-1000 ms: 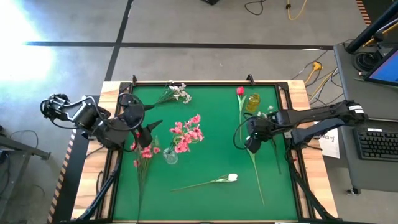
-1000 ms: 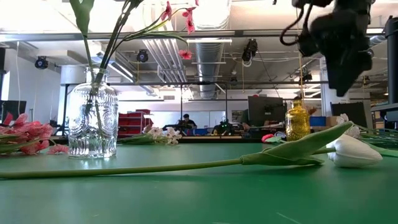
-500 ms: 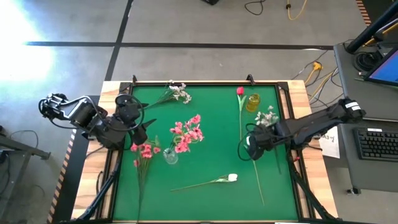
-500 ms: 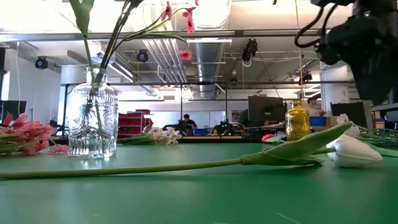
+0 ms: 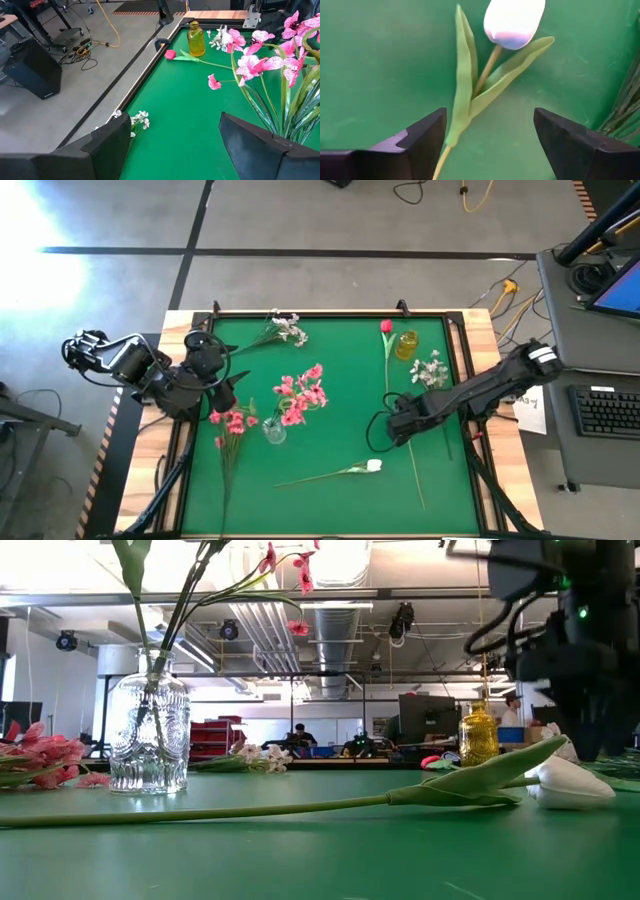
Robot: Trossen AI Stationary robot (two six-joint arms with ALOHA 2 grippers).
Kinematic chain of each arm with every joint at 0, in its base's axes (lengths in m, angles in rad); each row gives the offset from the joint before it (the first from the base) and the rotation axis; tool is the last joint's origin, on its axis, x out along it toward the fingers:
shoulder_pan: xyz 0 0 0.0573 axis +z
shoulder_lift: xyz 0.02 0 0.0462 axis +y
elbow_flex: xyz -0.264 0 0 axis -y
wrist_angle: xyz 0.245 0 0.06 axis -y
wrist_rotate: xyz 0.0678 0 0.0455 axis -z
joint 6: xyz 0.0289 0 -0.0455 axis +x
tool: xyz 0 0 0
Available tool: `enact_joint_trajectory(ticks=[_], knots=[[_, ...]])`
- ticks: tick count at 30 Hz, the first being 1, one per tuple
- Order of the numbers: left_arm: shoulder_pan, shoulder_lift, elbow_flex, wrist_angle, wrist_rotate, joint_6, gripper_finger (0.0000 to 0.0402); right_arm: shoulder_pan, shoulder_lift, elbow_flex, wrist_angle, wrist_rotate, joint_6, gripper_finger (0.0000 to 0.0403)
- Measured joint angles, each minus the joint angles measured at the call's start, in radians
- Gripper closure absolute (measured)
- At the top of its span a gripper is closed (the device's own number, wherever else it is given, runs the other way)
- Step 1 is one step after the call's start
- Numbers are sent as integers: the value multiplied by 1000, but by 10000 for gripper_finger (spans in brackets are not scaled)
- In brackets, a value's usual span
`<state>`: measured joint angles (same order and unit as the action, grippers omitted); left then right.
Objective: Sort flowers into vase by color
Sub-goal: Put the right white flowers into the yellow vase
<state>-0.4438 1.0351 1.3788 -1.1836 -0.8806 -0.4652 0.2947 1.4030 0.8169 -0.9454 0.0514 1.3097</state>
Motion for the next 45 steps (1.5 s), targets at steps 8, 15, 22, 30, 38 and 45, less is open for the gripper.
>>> enact_joint_trajectory(ticks=[8,15,22,30,38,45], knots=[[0,1,0,1,-2,-14,117,0,64,-4,99,2,-32,196],[0,1,0,1,-3,-22,117,0,98,-19,146,5,-40,280],[0,3,0,1,-3,-23,117,0,89,-23,178,2,-54,355],[0,5,0,2,-3,-28,117,0,-20,-27,168,16,-74,385],[0,5,0,2,-16,-41,117,0,-287,-27,344,343,-247,385],[0,5,0,3,-55,-41,117,0,-486,-34,611,811,-640,385]])
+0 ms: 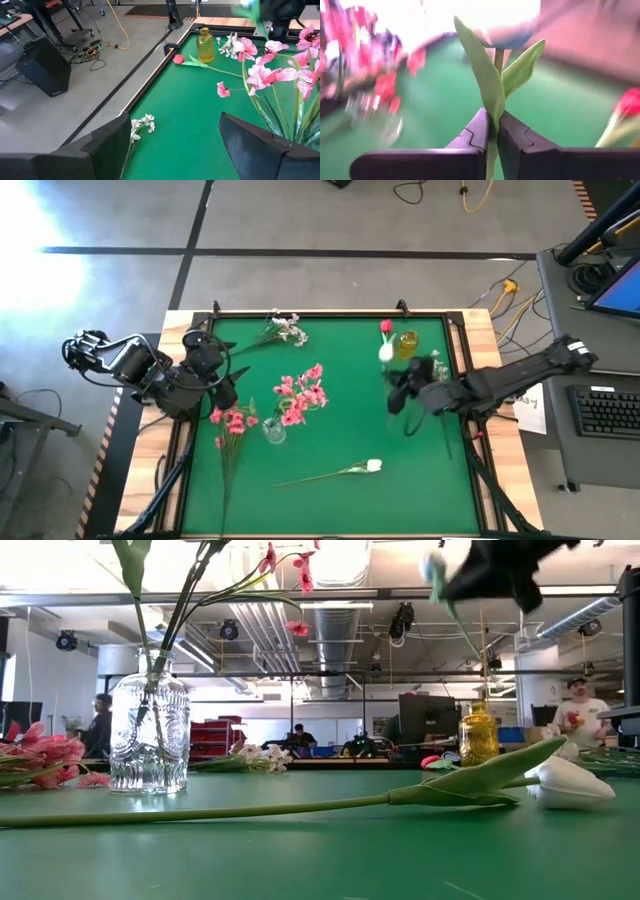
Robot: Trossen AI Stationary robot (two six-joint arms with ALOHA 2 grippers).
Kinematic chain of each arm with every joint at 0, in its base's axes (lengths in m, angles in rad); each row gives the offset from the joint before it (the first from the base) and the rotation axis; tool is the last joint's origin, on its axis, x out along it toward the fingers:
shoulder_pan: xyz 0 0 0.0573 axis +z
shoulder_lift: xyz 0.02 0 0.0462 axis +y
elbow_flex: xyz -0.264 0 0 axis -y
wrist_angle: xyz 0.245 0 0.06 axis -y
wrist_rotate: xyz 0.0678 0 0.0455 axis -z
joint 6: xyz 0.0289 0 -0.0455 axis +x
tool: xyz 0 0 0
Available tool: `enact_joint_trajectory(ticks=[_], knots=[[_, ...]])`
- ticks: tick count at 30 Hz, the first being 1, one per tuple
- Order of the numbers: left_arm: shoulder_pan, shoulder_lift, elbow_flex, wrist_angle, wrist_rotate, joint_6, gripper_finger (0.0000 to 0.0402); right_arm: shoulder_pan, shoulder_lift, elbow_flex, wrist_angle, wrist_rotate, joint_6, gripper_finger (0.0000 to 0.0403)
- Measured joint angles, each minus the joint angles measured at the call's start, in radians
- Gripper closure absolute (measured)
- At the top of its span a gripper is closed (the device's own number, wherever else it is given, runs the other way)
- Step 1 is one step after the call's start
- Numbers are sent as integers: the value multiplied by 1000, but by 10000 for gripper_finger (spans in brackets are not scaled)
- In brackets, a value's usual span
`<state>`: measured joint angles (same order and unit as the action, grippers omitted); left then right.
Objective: Sort flowers into vase by color
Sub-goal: Put the right white flowers into the yellow vase
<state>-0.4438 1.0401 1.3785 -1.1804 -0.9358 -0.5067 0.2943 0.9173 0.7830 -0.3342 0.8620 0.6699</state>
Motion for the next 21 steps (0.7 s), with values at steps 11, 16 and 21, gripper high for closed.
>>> enact_joint_trajectory(ticks=[11,16,21], knots=[[0,0,0,14,0,0,117,-163,-151,-1,422,136,-529,385],[0,0,0,18,0,0,117,-276,-176,0,471,137,-595,385],[0,0,0,19,0,0,117,-369,-209,1,474,189,-637,385]])
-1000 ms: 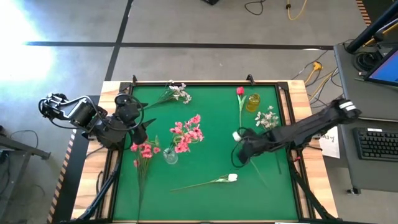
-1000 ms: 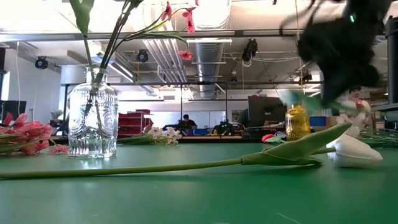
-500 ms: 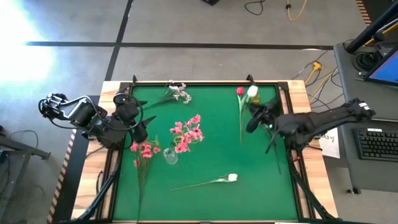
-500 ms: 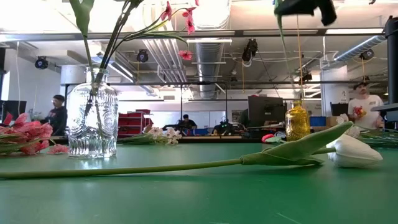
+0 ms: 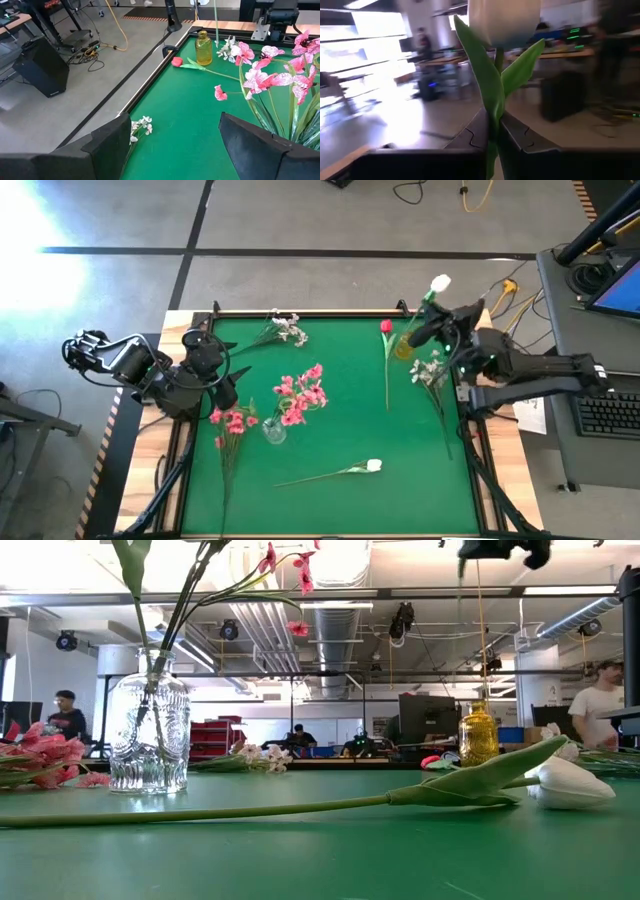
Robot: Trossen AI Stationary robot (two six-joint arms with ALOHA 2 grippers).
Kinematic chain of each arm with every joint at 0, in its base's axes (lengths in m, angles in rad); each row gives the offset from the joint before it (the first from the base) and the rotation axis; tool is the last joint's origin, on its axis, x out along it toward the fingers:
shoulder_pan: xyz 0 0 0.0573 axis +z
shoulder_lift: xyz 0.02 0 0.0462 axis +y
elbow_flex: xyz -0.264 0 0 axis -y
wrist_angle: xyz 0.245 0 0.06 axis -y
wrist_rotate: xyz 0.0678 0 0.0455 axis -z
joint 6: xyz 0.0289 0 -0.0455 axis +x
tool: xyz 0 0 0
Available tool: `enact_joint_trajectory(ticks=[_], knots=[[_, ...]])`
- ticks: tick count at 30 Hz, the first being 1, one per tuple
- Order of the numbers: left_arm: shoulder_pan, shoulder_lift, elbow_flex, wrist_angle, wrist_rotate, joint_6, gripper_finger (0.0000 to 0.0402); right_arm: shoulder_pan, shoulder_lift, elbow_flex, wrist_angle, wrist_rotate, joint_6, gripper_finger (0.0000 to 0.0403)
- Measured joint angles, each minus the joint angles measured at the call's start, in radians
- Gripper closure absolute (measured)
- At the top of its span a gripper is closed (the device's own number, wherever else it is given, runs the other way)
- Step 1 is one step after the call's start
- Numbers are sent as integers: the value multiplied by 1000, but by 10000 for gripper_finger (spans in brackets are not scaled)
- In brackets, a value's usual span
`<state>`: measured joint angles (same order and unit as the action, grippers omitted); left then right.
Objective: Sort flowers into vase by color
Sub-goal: Put the right white flowers into the yellow vase
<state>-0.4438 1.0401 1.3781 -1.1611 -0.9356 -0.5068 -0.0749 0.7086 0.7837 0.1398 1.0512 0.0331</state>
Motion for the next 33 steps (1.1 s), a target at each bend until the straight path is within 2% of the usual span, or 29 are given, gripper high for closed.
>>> enact_joint_trajectory(ticks=[5,18,22,33], knots=[[0,0,0,0,0,0,117,-67,-15,0,0,106,-60,385],[0,0,0,1,0,0,117,-223,35,0,8,90,-62,385],[0,0,0,1,0,0,117,-250,34,1,33,40,-46,385],[0,0,0,1,-1,0,117,-271,68,1,45,38,-70,385]])
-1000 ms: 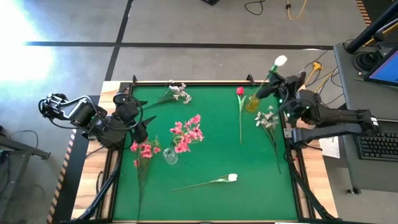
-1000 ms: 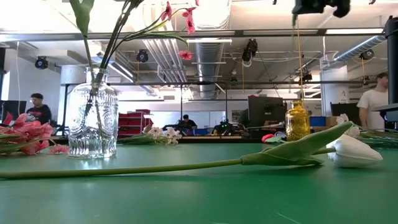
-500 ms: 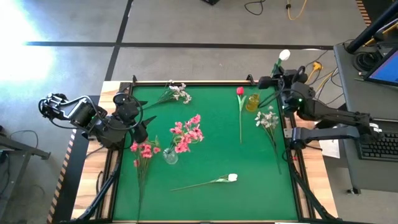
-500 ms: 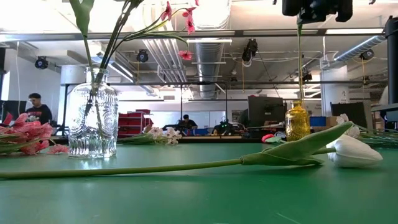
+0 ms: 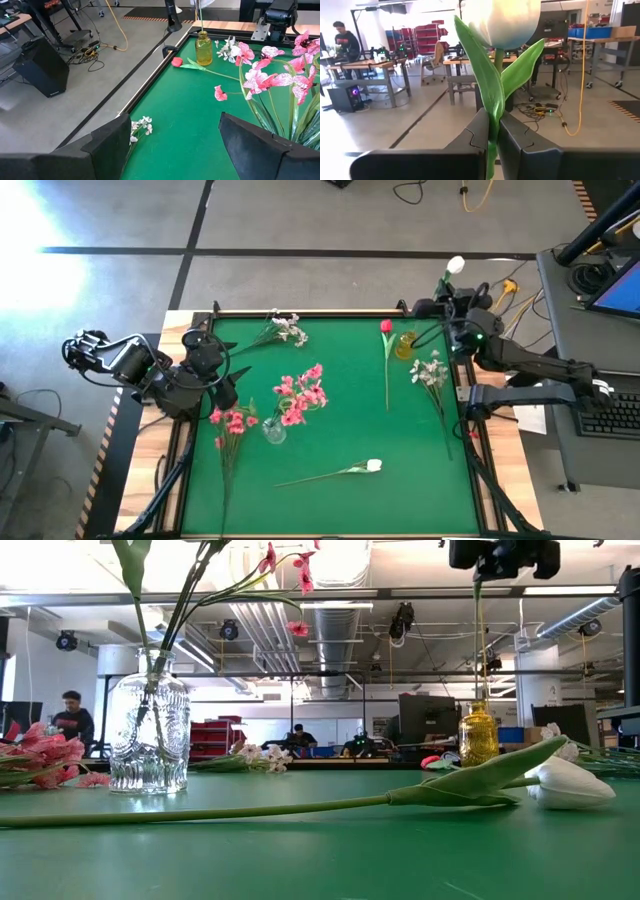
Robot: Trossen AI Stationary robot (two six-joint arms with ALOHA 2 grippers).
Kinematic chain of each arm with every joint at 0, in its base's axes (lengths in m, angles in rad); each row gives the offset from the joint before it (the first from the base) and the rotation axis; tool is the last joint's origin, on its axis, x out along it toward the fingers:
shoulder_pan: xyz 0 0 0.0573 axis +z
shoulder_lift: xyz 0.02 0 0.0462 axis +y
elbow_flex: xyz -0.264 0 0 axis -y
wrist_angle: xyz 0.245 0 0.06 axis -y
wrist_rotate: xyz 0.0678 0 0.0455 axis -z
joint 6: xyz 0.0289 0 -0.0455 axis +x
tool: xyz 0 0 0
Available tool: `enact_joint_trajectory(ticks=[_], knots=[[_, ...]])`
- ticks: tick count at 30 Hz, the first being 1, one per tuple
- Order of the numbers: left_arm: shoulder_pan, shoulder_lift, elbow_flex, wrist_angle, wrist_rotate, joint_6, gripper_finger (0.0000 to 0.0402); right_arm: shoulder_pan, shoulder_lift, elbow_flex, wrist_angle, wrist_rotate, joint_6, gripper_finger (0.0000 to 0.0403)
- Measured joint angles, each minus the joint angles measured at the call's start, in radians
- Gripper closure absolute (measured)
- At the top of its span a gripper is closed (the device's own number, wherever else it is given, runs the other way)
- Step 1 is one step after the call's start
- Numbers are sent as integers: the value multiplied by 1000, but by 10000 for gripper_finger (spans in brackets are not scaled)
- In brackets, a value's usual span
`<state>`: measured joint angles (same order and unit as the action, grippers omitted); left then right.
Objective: Sort flowers into vase by color
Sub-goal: Put the right white flowers into the yellow vase
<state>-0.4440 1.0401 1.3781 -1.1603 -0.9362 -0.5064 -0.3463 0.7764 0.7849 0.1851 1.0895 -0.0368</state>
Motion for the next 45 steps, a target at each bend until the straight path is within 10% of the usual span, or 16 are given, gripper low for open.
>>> enact_joint_trajectory(ticks=[20,45], knots=[[0,0,0,0,0,0,117,-14,117,-1,-50,2,28,375],[0,0,0,0,0,-5,117,-14,115,2,-383,-12,273,198]])
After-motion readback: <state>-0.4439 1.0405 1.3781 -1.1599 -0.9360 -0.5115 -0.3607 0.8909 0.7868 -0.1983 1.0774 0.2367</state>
